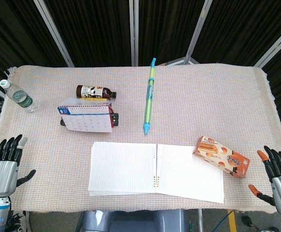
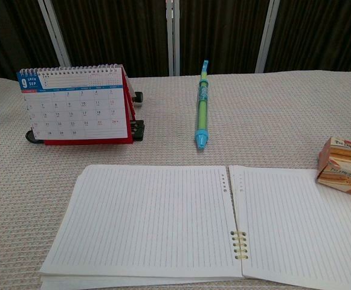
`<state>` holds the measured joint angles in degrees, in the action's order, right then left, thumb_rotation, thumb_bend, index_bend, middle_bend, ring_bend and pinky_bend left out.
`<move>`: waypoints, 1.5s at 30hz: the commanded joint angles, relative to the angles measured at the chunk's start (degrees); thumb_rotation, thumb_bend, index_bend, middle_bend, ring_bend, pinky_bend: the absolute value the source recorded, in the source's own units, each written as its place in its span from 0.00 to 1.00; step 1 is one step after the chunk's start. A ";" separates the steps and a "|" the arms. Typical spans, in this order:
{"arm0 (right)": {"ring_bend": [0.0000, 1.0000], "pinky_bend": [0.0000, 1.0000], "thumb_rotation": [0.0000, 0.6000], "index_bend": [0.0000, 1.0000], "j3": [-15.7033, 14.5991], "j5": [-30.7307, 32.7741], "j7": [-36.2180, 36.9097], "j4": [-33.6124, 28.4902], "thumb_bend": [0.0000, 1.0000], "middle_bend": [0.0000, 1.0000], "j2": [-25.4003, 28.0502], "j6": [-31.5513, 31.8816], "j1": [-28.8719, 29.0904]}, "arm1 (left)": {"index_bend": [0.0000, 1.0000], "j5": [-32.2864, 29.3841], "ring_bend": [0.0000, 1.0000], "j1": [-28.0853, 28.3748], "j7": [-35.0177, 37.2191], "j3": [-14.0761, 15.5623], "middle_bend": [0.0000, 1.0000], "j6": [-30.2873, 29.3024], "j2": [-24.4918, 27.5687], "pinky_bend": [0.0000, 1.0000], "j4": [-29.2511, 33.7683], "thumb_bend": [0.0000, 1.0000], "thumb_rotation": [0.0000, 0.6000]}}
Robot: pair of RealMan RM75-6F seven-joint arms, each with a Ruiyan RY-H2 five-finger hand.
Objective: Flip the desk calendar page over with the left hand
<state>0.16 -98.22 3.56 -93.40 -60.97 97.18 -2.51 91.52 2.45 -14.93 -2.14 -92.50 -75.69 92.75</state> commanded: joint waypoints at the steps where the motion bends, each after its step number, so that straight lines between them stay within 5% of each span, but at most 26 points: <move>1: 0.00 0.00 1.00 0.00 -0.02 0.06 0.11 0.02 0.07 0.00 0.01 -0.06 0.00 | 0.00 -0.02 0.00 0.00 -0.11 0.03 0.00 0.05 -0.04 0.00 -0.02 0.12 1.00; 13: 0.00 0.00 1.00 0.00 0.06 -0.04 0.79 -0.25 0.07 0.00 0.23 0.22 -0.01 | 0.00 -1.74 0.00 0.80 2.50 -0.04 0.00 2.72 0.28 0.00 1.21 0.13 1.00; 17: 0.00 0.00 1.00 0.00 0.07 0.21 0.96 -0.25 0.07 0.00 0.24 -0.16 0.12 | 0.00 -3.15 0.02 1.38 4.36 -0.58 0.00 4.10 0.28 0.05 1.72 0.33 1.00; 19: 0.00 0.00 1.00 0.00 0.02 0.25 1.09 -0.25 0.07 0.00 0.25 -0.34 0.17 | 0.00 -4.18 0.17 1.57 5.40 -1.34 0.09 4.23 -0.26 0.21 1.99 0.50 1.00; 21: 0.00 0.00 1.00 0.00 -0.03 0.24 1.28 -0.13 0.07 0.00 0.24 -0.46 0.22 | 0.00 -6.03 0.44 1.90 6.69 -3.21 0.34 3.80 -1.85 0.42 2.11 0.64 1.00; 24: 0.00 0.00 1.00 0.00 -0.05 0.41 1.99 0.12 0.07 0.00 0.32 -0.61 0.28 | 0.00 -10.42 0.58 3.69 10.14 -5.26 0.50 7.68 -3.64 0.51 3.09 0.71 1.00; 45: 0.00 0.00 1.00 0.00 0.05 0.66 3.67 0.20 0.07 0.00 0.80 -0.71 0.50 | 0.00 -31.81 0.65 13.42 5.23 -10.76 0.57 25.12 -6.15 0.54 7.71 0.78 1.00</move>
<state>0.21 -97.57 7.17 -93.19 -60.20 96.45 -2.01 61.51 14.84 -9.07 -12.30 -68.71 -81.32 100.05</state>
